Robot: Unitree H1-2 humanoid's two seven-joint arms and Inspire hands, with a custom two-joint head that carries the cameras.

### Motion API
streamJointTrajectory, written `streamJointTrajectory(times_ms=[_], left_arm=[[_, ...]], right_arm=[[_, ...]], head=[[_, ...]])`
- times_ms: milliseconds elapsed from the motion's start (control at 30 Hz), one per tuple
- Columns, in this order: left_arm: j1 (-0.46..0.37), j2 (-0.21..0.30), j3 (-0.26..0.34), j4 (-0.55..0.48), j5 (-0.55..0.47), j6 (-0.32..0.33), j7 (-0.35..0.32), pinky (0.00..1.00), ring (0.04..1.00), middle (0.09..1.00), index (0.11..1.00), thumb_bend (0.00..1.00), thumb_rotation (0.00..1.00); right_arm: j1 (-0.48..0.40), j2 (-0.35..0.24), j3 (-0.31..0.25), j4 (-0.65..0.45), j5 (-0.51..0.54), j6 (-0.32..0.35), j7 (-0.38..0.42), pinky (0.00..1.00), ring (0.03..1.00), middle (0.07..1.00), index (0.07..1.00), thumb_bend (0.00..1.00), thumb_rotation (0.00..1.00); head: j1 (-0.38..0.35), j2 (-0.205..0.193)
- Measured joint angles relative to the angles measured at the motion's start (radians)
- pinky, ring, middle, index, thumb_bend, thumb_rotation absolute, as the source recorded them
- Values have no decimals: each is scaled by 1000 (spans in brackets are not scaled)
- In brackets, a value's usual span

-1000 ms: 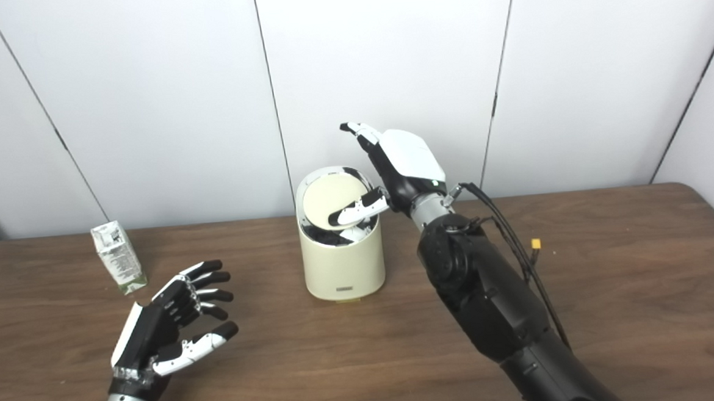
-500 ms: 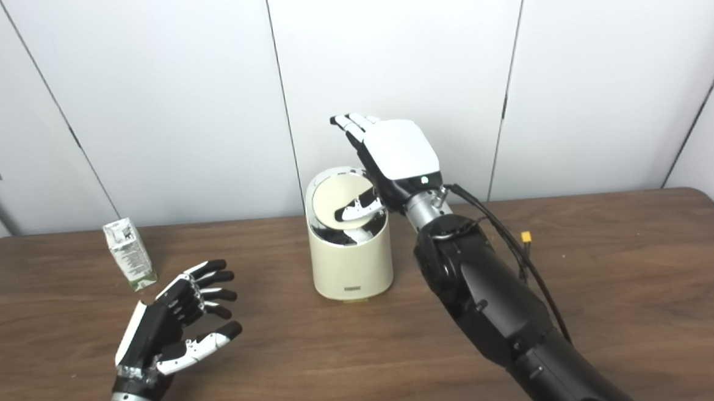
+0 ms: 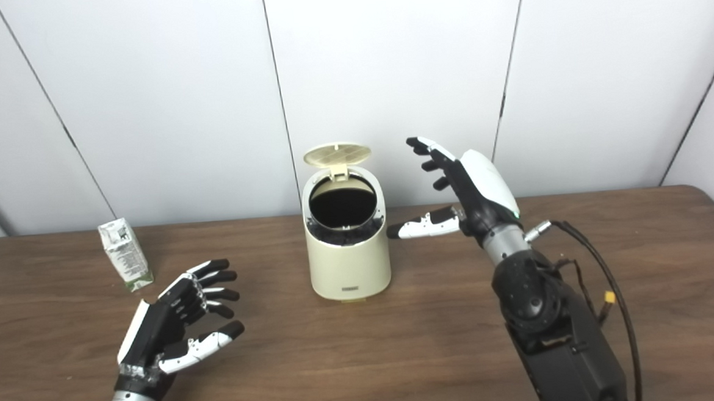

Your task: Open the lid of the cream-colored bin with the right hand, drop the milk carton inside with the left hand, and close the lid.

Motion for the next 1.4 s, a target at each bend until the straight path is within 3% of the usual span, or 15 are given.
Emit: streamJointTrajectory(times_ms=[200, 333, 533, 800, 867, 900, 1100, 1200, 1400], left_arm=[[1, 10, 2, -1, 0, 0, 0, 544, 659, 760, 820, 703, 114], [1, 14, 2, -9, 0, 2, 0, 533, 649, 755, 819, 712, 130], [1, 15, 2, -20, 0, 11, -1, 516, 636, 749, 817, 712, 131], [1, 18, -2, -29, -1, 32, -4, 520, 634, 746, 810, 711, 88], [1, 18, -6, -29, 1, 33, -4, 514, 632, 744, 806, 704, 79], [2, 17, -10, -29, 5, 32, -3, 513, 634, 741, 800, 705, 72], [9, -14, -44, -27, 47, 31, 3, 531, 637, 741, 776, 731, 128], [21, -29, -50, -26, 69, 31, 9, 525, 634, 740, 778, 736, 133], [25, -32, -41, -22, 80, 32, 23, 522, 636, 743, 786, 737, 124]], right_arm=[[145, 0, -27, -34, 98, -38, 4, 663, 806, 867, 893, 834, 245], [213, -5, -33, -50, 152, -131, 4, 656, 802, 876, 893, 834, 248], [256, -3, -39, -46, 206, -216, 3, 687, 812, 880, 890, 822, 154], [288, 28, -41, -40, 191, -224, -7, 674, 809, 878, 893, 802, 122], [288, 25, -45, -37, 190, -230, -9, 675, 810, 882, 896, 798, 105], [288, 24, -48, -34, 191, -240, -10, 689, 821, 889, 901, 791, 82], [299, 17, -74, -14, 232, -260, -1, 739, 856, 913, 925, 771, 7], [317, 17, -81, -45, 244, -222, 8, 755, 873, 918, 922, 769, 0], [312, 18, -77, -58, 201, -197, 4, 624, 802, 869, 883, 824, 141]], head=[[-2, 5], [2, 8], [2, 8], [38, -9], [78, -25], [166, -66], [299, -139], [325, -170], [331, -178]])
